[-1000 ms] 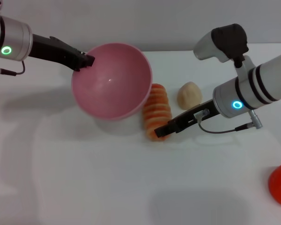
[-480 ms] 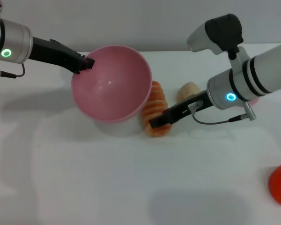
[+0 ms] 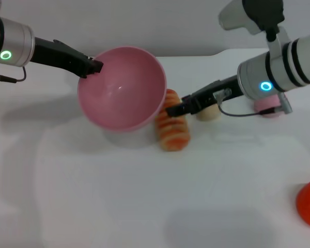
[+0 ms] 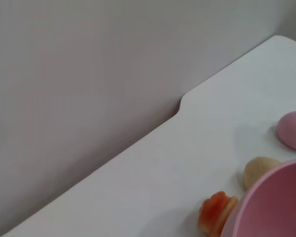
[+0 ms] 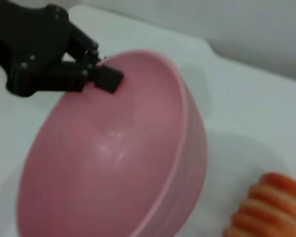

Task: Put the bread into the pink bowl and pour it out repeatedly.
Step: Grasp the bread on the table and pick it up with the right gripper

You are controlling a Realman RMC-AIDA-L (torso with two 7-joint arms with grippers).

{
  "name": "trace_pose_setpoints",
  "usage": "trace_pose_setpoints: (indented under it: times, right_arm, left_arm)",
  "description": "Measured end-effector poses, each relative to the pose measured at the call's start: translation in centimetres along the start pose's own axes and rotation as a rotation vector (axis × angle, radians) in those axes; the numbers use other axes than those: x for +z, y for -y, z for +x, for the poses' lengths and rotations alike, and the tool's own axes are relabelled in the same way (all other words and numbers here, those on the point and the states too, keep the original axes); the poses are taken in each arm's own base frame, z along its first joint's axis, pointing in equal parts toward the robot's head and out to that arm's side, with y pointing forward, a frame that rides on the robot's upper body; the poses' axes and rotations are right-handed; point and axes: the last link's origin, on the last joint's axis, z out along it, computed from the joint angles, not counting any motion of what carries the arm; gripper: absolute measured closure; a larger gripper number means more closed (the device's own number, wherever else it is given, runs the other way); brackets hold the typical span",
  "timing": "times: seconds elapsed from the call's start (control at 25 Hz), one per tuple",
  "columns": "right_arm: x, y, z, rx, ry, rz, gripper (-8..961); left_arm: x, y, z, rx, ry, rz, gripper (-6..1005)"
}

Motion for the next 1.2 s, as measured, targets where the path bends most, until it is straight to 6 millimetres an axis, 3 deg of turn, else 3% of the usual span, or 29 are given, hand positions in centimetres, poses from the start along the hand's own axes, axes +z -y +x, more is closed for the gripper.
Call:
trace_pose_setpoints:
  times: [0.4,0.8,1.0,1.2]
  right_arm:
    - [1.1,1.2,-0.9,0.057,0.068,0.105,362]
    - [3.1,0.9,-0.1,0.112,0.034,0.128,361]
    - [3.8,0.5,0.5,0.135,0.024,0.116,198]
    - [4.7,0.1,1.1,0.157,0.016,0.098,198]
  left_arm:
    - [0.1,0.0,0.0,0.026,0.022,0.019,939]
    - [0.1,-0.2,0.3,0.073,0.033,0.035,939]
    - [0.3,-0.4,0.4,0.094,0.039,0.032,939]
    - [0.4,-0.5,0.1,0.098,0.043,0.027,939]
